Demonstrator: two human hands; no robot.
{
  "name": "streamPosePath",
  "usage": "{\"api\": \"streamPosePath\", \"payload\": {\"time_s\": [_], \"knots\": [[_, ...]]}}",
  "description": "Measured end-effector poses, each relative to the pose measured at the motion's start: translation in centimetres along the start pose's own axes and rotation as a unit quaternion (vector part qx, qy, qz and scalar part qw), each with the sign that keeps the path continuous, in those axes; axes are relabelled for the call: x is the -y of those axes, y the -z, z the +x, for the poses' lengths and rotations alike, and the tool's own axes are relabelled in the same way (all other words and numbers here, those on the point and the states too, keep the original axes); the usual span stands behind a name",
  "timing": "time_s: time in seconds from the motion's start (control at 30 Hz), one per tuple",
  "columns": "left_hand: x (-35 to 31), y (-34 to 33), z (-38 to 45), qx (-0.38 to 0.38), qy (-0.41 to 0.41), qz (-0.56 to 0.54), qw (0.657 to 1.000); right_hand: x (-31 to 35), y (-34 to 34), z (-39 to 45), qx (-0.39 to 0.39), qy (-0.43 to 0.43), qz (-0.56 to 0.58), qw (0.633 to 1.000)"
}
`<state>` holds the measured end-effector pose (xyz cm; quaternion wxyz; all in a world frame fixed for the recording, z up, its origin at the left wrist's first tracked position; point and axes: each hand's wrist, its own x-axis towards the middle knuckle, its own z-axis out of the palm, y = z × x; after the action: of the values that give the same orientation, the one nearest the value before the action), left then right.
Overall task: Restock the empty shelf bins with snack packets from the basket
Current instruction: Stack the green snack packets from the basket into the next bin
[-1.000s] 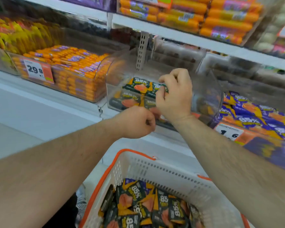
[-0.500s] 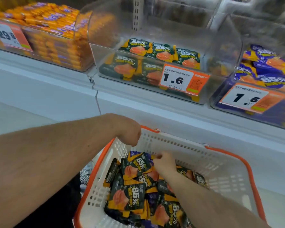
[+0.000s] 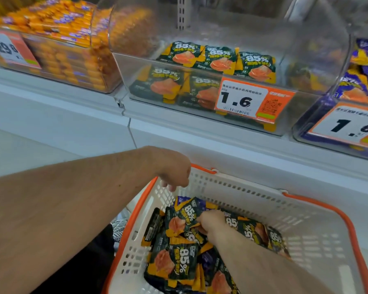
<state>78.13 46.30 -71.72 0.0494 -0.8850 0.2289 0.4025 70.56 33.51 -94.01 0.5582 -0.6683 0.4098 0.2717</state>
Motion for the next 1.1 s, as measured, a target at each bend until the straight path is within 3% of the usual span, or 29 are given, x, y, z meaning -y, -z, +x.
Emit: {"api": "streamPosePath", "payload": {"time_s": [0.13, 0.23, 0.4, 0.57, 0.77, 0.97, 1.1], "knots": [[0.3, 0.5, -0.1, -0.049, -0.017, 0.010, 0.999, 1.6, 0.1, -1.7, -0.003, 0.067, -0.057, 0.996], [0.2, 1.3, -1.0, -0.102, -0.032, 0.003, 0.994, 3.8, 1.5, -3.9, -0.031, 0.144, -0.166, 0.975], [0.0, 2.8, -3.6, -0.147, -0.043, -0.018, 0.988, 8.7, 4.6, -8.5, -0.063, 0.268, -0.218, 0.936], [2.0, 4.0, -5.5, -0.192, -0.029, -0.146, 0.970, 14.0, 8.0, -14.9, -0.072, 0.394, -0.153, 0.903], [3.2, 4.9, -8.9, -0.189, -0.131, -0.287, 0.930, 19.2, 9.5, -21.9, -0.081, 0.500, -0.087, 0.858], [2.8, 6.0, -10.7, -0.306, -0.190, -0.443, 0.821, 22.1, 10.3, -28.3, -0.113, 0.599, -0.016, 0.793], [2.1, 7.0, -11.3, -0.359, -0.216, -0.517, 0.746, 22.7, 9.2, -29.6, -0.100, 0.597, -0.086, 0.791]]}}
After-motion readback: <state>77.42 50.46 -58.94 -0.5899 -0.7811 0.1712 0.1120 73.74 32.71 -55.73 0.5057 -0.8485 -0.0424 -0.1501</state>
